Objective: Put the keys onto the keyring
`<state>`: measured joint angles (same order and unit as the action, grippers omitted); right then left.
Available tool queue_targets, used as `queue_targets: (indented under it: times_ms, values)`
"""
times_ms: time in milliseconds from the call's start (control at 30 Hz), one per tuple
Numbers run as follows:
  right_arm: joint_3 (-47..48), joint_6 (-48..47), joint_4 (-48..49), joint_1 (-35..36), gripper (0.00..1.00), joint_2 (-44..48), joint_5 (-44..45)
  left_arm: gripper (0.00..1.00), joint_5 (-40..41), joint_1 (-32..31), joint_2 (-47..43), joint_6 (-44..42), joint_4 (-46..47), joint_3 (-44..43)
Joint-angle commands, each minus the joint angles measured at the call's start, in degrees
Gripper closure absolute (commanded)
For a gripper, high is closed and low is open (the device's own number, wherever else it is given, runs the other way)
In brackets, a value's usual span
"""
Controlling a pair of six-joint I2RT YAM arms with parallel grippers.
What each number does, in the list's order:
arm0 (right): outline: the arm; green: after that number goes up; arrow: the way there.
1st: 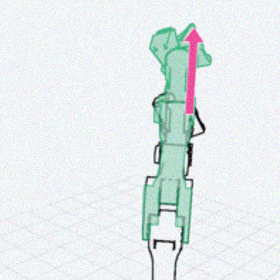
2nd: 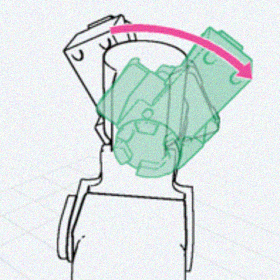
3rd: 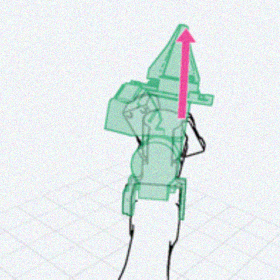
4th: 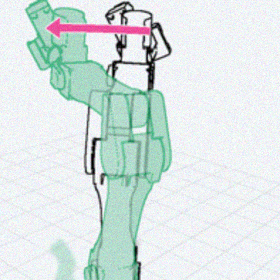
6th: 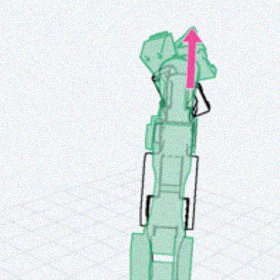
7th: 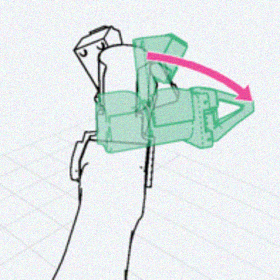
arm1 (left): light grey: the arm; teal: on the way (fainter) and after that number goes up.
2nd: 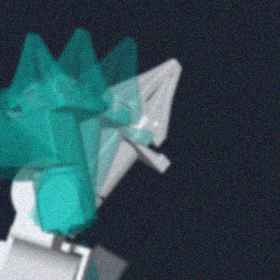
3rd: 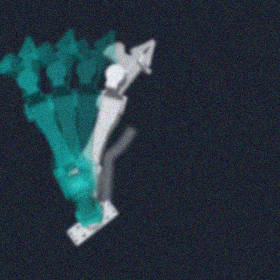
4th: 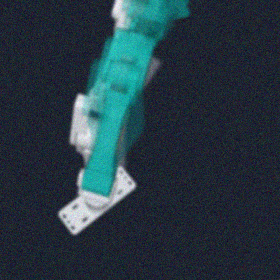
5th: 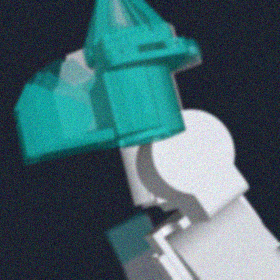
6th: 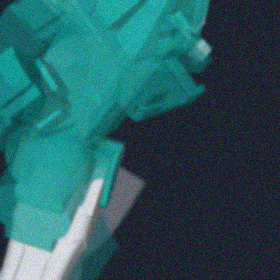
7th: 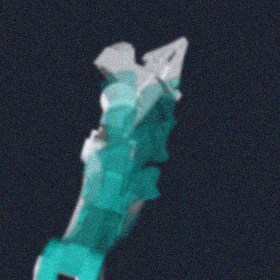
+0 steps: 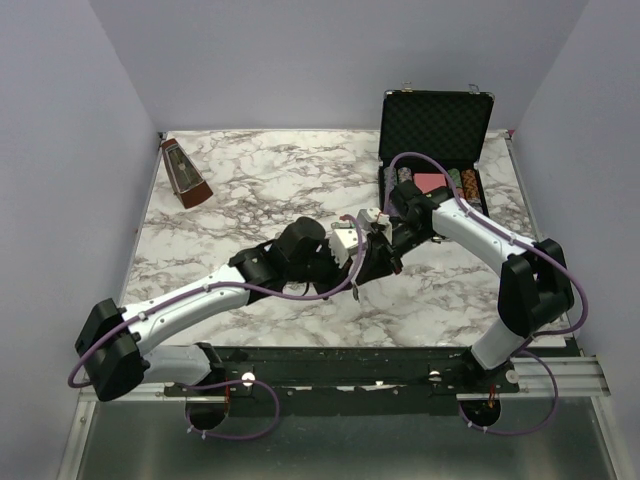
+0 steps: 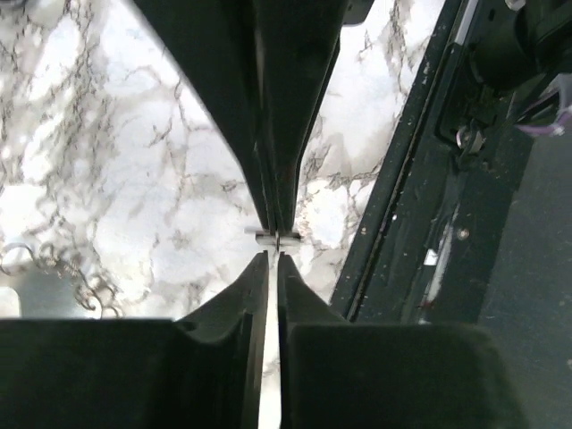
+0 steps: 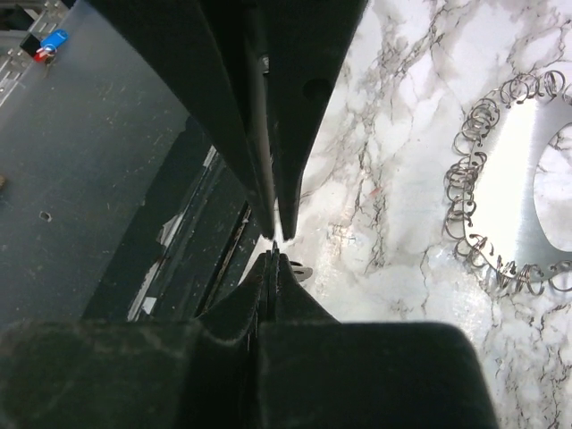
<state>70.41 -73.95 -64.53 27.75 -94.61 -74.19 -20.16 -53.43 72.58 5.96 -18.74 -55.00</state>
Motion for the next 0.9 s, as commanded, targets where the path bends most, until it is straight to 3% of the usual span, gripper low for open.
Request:
queue_targets:
  times_ms: [0, 133, 200, 233, 433, 600, 867]
  values:
    - [2.1, 2.4, -0.2, 0.6, 0.99, -0.7, -1.1, 0.7, 0.5, 1.3, -8.5, 2.0, 11.6, 8.2]
    - [2.2, 2.4, -0.2, 0.5, 0.99, -0.2, -3.2, 0.31, 2.8, 1.8, -17.6, 3.5, 24.3, 18.9]
    - [1.7, 0.5, -0.9, 0.6, 0.99, 0.1, -5.0, 0.18, 4.3, 2.2, -21.6, 4.5, 31.4, 24.6]
    - [1.6, -2.2, -2.7, 0.5, 0.99, 0.2, -5.9, 0.17, 4.3, 2.2, -23.3, 4.5, 35.7, 27.5]
    - [0.5, -17.2, -11.4, 0.5, 0.99, -0.8, -10.3, 0.19, 1.7, 2.3, -25.7, 4.0, 59.3, 41.2]
    - [-0.3, -24.0, -15.0, 0.5, 0.99, -1.7, -11.7, 0.28, 1.3, 2.3, -21.7, 3.9, 62.1, 40.2]
    - [-0.6, -25.2, -15.4, 0.5, 0.99, -2.6, -11.3, 0.44, -1.4, 2.3, -17.8, 3.8, 66.6, 38.7]
